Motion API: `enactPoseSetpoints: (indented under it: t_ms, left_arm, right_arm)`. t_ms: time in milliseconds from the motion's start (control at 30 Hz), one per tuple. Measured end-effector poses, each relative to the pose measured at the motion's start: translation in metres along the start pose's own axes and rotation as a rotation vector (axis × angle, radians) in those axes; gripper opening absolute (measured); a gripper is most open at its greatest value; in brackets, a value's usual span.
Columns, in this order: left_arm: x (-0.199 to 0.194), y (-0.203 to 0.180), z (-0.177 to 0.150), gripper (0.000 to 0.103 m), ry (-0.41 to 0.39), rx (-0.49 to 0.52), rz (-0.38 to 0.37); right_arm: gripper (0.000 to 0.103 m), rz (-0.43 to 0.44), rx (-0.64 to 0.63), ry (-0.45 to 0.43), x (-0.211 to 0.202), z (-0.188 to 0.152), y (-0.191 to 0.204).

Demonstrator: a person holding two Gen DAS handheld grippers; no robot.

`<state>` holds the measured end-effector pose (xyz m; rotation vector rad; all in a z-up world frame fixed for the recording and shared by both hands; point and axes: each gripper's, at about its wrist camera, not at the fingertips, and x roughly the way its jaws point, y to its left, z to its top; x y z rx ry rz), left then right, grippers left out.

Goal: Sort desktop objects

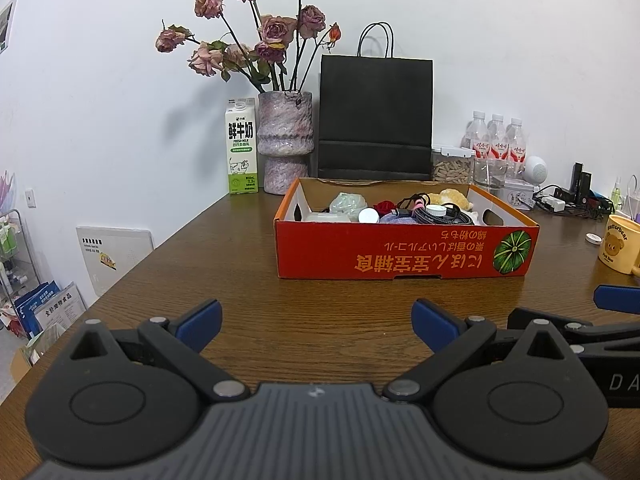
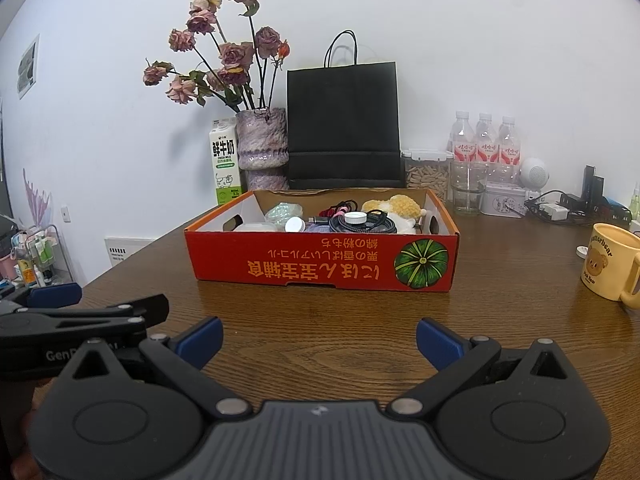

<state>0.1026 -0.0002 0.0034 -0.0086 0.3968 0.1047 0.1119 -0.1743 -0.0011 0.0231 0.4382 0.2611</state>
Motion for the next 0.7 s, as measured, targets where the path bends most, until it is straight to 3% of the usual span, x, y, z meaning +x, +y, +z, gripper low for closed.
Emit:
enactPoseSetpoints:
  t_ms: [700]
  left_arm:
    - [-0.0014, -0.0006, -0.0010, 0.103, 0.001, -0.008, -0.002]
  right_arm:
    - [0.103, -0.003, 0.000, -0.002, -0.0008, -0.0020, -0.0007]
